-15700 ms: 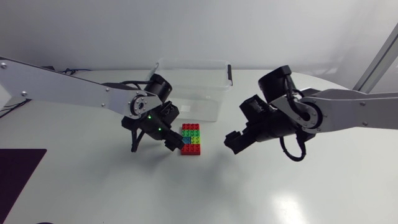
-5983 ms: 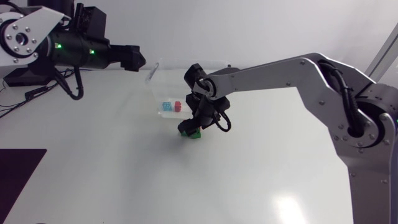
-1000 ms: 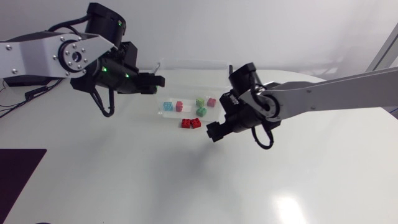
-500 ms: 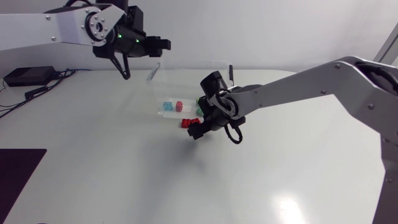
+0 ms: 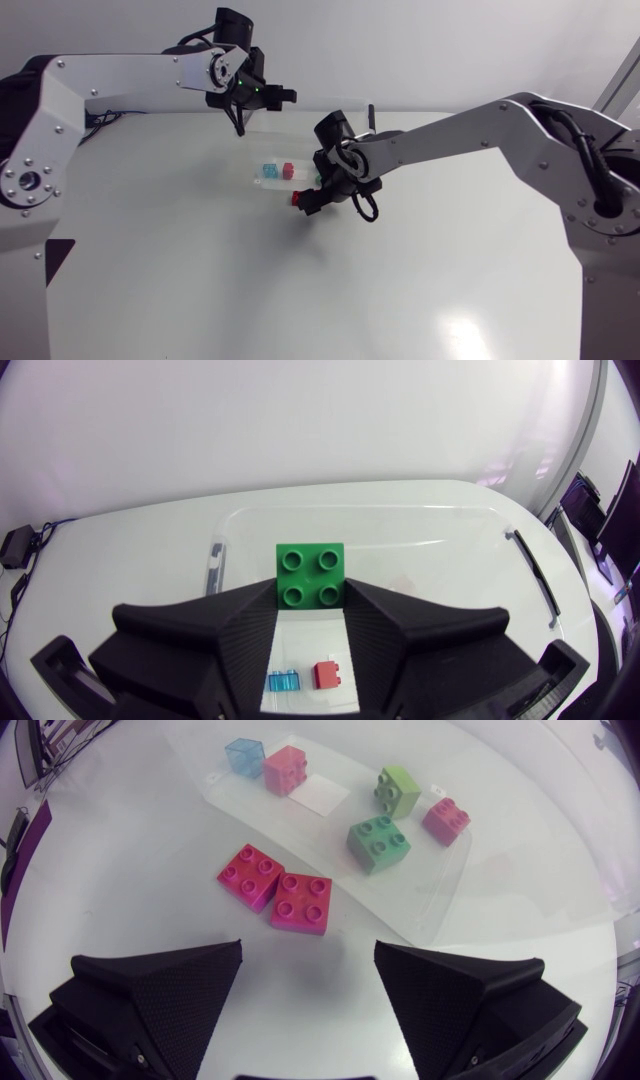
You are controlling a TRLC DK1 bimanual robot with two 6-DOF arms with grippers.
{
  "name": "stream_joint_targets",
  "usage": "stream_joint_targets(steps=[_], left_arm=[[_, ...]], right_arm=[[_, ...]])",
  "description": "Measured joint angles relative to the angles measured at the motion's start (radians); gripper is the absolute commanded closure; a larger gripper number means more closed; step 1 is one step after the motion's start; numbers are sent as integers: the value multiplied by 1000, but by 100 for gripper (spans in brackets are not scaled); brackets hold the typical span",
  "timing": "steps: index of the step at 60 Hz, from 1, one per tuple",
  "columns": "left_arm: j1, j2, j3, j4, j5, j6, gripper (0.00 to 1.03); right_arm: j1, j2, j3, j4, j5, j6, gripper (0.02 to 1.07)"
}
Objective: Place the duplo bricks in the container
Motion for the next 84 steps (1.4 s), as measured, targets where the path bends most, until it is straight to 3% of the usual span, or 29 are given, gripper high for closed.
stream_joint_targets(steps=[6, 10, 18, 38, 69, 74, 79, 84], left_arm=[[0, 27, 43, -14, 0, 0, 36], [-1, 31, 50, -25, 0, 0, 22], [-1, 31, 49, -36, 0, 0, 10], [8, -129, -120, -37, 54, 6, 7], [85, -415, -402, 54, 126, 8, 6], [92, -433, -428, 60, 133, 8, 6], [101, -445, -444, 63, 139, 14, 6], [108, -451, -449, 64, 144, 18, 6]], right_arm=[[-2, 9, 13, -11, 6, 3, 11], [-2, 14, 21, -15, 8, 4, 11], [-2, 17, 39, -32, 23, 11, 11], [2, 63, 113, -91, 56, 30, 11], [14, 90, 180, -180, 85, 34, 14], [14, 95, 197, -192, 85, 34, 19], [14, 106, 220, -210, 84, 33, 32], [14, 117, 237, -220, 80, 33, 36]])
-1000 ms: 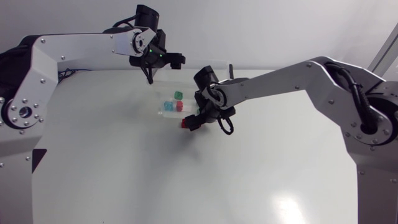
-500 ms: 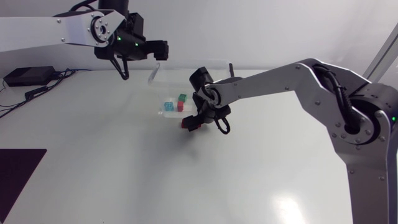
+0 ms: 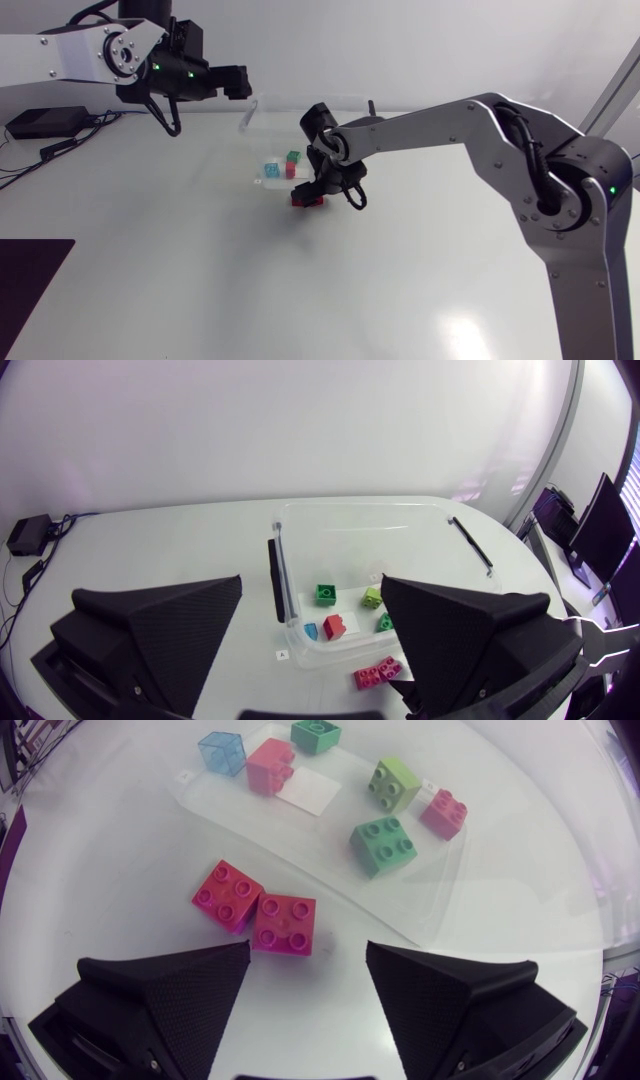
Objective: Place the duplo bricks in the container
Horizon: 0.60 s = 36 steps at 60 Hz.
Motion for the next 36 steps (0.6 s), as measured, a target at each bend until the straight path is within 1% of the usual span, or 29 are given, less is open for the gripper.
stream_joint_targets(steps=[7, 12, 13, 16, 36], left_arm=[[6, -10, -6, 3, 3, 0, 6], [5, -18, -11, 3, 4, 0, 6], [5, -20, -11, 3, 5, 0, 6], [5, -24, -12, 6, 7, 0, 6], [11, -61, -43, 17, 11, 4, 6]], right_arm=[[0, 7, 6, -19, -5, 0, 37], [2, 10, 6, -26, -14, -1, 41], [3, 10, 6, -27, -15, -1, 46], [9, 10, 6, -32, -17, -1, 53], [47, 29, 49, -60, -30, -4, 53]])
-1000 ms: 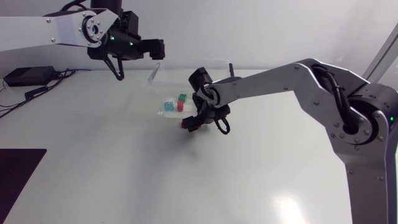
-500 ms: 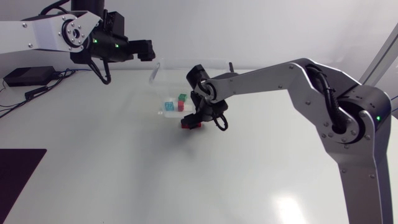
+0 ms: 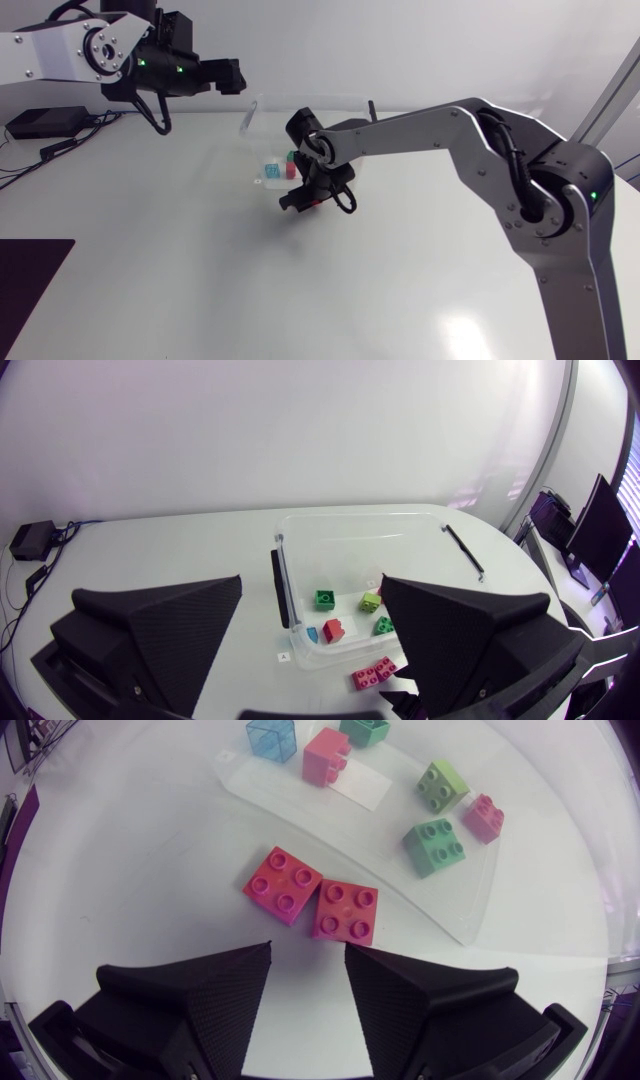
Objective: Place the duplo bricks in the container
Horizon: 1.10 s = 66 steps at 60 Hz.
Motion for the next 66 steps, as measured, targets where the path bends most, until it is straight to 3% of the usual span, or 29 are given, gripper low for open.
stream_joint_targets(steps=[19, 40, 51, 66], left_arm=[[5, -8, -4, 8, 1, 4, 6], [7, -10, -16, 16, 4, 8, 6], [14, -10, -16, 18, 8, 8, 6], [17, -10, -18, 20, 18, 11, 6]], right_arm=[[-2, 1, 5, -27, 0, 4, 34], [-3, 16, 43, -50, 5, 8, 28], [-9, 16, 54, -61, 8, 8, 20], [-18, 16, 55, -64, 9, 12, 20]])
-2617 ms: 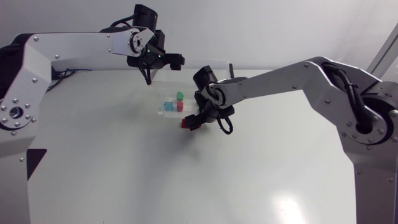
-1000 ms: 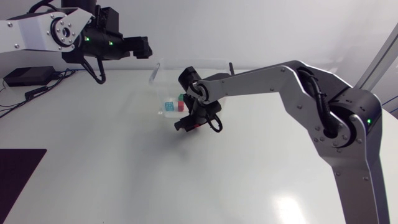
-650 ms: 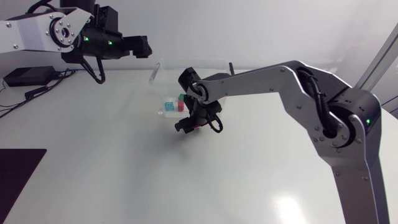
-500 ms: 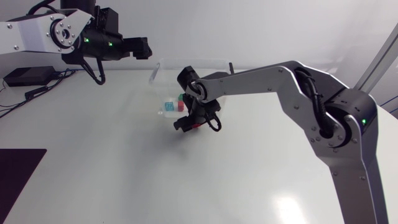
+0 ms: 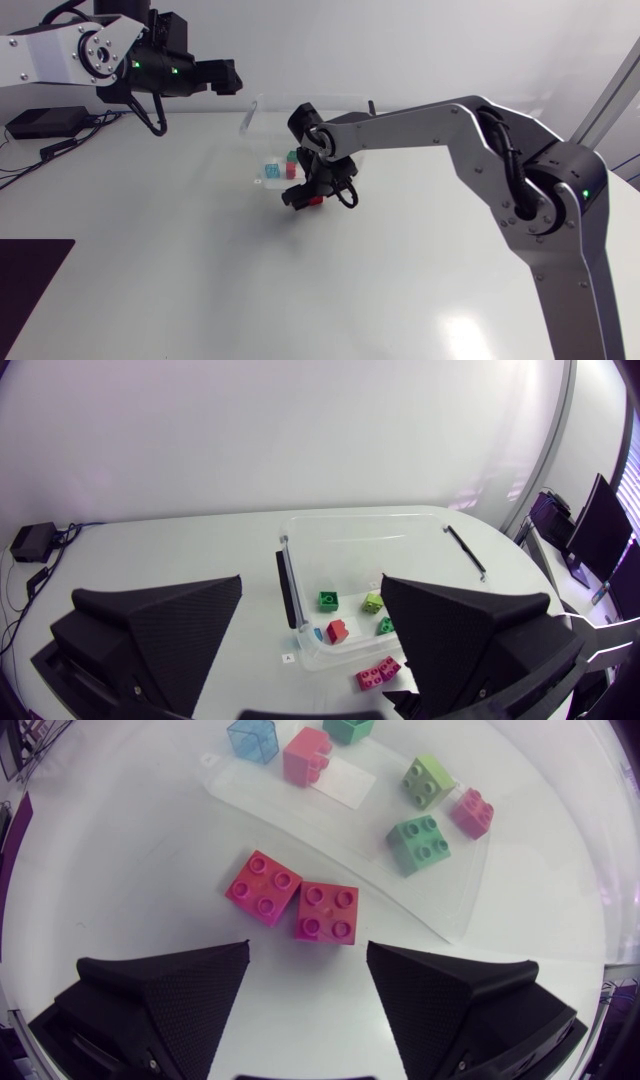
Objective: Place the duplo bricks in the container
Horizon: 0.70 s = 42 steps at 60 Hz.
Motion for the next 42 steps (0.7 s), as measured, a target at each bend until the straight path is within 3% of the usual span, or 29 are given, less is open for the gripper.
stream_joint_targets(steps=[31, 33, 39, 42], left_arm=[[9, -1, -14, 20, 11, 0, 6], [9, -2, -16, 23, 11, 0, 6], [9, -2, -21, 24, 11, 0, 6], [9, -2, -24, 24, 11, 0, 6]], right_arm=[[-19, 75, 138, -117, 2, 0, 24], [-19, 78, 146, -126, 2, 0, 29], [-19, 86, 168, -133, -1, 0, 57], [-19, 94, 179, -135, -3, 0, 60]])
